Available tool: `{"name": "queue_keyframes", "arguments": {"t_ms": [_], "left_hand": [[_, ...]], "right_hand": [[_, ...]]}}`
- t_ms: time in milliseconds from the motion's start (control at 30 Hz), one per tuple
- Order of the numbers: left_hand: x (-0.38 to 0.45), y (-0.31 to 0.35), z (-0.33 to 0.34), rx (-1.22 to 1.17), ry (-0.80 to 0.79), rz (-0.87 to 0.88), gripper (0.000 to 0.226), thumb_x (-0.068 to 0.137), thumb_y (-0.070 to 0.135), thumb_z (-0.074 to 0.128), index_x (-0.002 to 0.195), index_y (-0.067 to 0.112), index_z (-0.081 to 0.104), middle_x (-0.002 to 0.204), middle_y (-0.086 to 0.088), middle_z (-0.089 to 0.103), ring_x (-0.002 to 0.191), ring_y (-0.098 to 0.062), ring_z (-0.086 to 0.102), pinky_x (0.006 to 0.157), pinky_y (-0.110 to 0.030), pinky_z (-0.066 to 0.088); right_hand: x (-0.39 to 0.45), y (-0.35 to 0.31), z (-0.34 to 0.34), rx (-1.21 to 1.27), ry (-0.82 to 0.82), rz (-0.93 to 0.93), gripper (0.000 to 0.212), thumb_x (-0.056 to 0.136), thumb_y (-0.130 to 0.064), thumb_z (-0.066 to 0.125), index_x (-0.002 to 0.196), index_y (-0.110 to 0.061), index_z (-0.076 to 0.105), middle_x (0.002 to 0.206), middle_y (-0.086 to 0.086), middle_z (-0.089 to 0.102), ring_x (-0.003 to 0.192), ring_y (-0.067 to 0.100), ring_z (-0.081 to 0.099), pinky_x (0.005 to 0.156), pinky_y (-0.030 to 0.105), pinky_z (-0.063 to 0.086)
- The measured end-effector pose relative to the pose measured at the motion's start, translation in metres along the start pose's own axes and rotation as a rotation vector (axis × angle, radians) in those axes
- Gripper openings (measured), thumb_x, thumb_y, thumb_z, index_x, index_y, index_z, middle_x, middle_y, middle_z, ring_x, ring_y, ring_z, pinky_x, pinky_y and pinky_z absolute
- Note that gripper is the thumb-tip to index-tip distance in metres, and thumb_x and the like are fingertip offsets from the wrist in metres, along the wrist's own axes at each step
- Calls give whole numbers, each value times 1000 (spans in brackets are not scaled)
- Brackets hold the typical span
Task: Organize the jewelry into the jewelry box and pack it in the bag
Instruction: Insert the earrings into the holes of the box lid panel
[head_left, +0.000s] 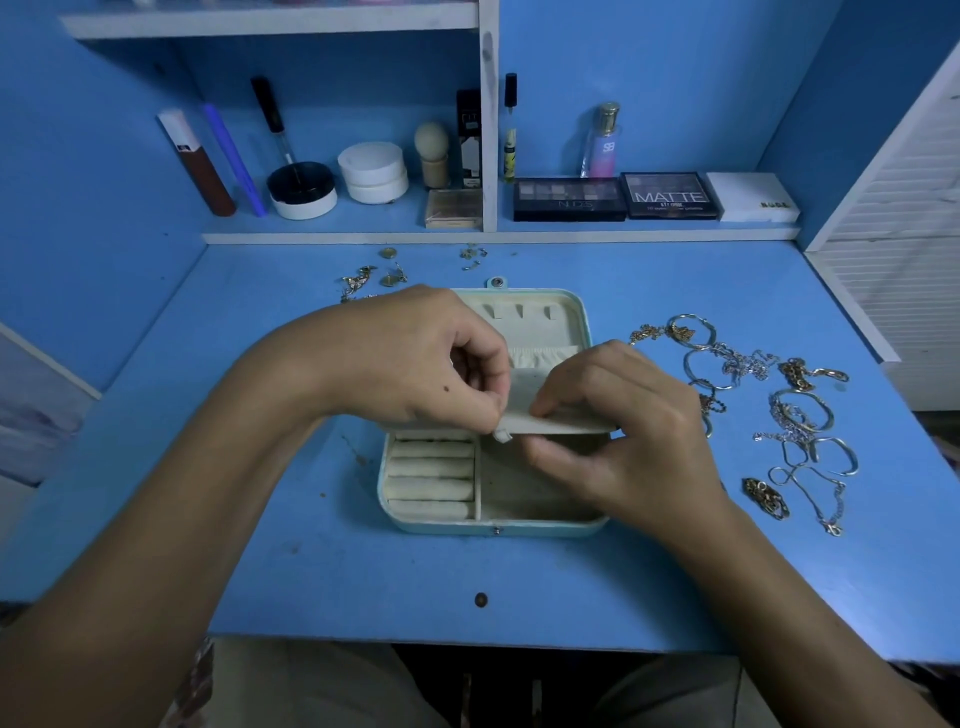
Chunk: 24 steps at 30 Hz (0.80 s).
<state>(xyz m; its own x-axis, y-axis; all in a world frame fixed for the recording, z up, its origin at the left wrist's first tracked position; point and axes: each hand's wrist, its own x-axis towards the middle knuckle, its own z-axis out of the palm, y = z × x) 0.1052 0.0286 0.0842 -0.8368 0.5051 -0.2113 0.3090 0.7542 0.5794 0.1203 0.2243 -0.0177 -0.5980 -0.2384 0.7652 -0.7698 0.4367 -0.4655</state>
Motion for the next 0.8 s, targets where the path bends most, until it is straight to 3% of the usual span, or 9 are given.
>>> {"name": "queue_keyframes", "arguments": {"t_ms": [100, 167, 267, 400, 533, 667, 733, 800], "left_hand": [[-2, -4, -1, -14, 23, 18, 11, 80, 21, 71, 73, 29, 73, 72, 15, 69, 67, 1, 60, 67, -16, 48], [-3, -13, -6, -36, 27, 56, 8, 87, 31, 72, 79, 33, 74, 82, 18, 72, 81, 0, 66, 79, -20, 51], [-5, -32, -10, -186, 51, 77, 20, 91, 44, 58, 86, 35, 76, 92, 14, 74, 93, -2, 68, 86, -18, 49], [-4, -59, -2, -437, 274, 10, 37, 97, 49, 49, 80, 30, 77, 89, 6, 74, 88, -6, 66, 86, -26, 51], [0, -79, 9, -581, 494, -99, 47, 104, 41, 38, 77, 24, 72, 81, 9, 70, 82, -6, 63, 83, -22, 51], [7, -94, 15, -730, 635, -108, 47, 98, 54, 47, 93, 14, 71, 91, -7, 72, 90, -19, 66, 90, -47, 51], [9, -97, 19, -763, 684, -89, 47, 95, 52, 45, 100, 15, 72, 100, -10, 73, 94, -19, 66, 88, -48, 51], [12, -99, 24, -758, 719, -64, 38, 99, 45, 43, 101, 20, 72, 96, 0, 73, 90, -13, 66, 83, -43, 51]], "right_hand": [[1, 0, 1, 14, 11, 17, 34, 90, -37, 65, 75, -7, 71, 77, 1, 66, 72, 24, 62, 65, 37, 48], [2, 0, 1, 19, 21, 32, 29, 88, -33, 70, 75, -7, 71, 77, 1, 66, 72, 23, 63, 66, 36, 49], [5, -1, 2, 17, 53, 71, 26, 85, -30, 77, 74, -7, 70, 76, 0, 66, 72, 20, 63, 66, 35, 49], [16, -3, 2, 8, 70, 155, 28, 82, -36, 79, 77, -10, 70, 76, -4, 67, 73, 13, 63, 68, 26, 48], [34, -3, -3, 42, 45, 341, 26, 76, -41, 84, 84, -23, 66, 77, -21, 64, 76, 2, 61, 69, 11, 43], [53, 3, -2, 86, 19, 464, 31, 74, -46, 83, 89, -27, 64, 88, -19, 64, 73, 9, 58, 63, 19, 45], [60, 9, 0, 105, 0, 491, 32, 75, -46, 82, 93, -27, 64, 90, -16, 64, 71, 14, 57, 64, 28, 49], [65, 17, 2, 122, -16, 530, 31, 77, -46, 81, 96, -30, 63, 87, -15, 64, 70, 13, 57, 64, 31, 51]]}}
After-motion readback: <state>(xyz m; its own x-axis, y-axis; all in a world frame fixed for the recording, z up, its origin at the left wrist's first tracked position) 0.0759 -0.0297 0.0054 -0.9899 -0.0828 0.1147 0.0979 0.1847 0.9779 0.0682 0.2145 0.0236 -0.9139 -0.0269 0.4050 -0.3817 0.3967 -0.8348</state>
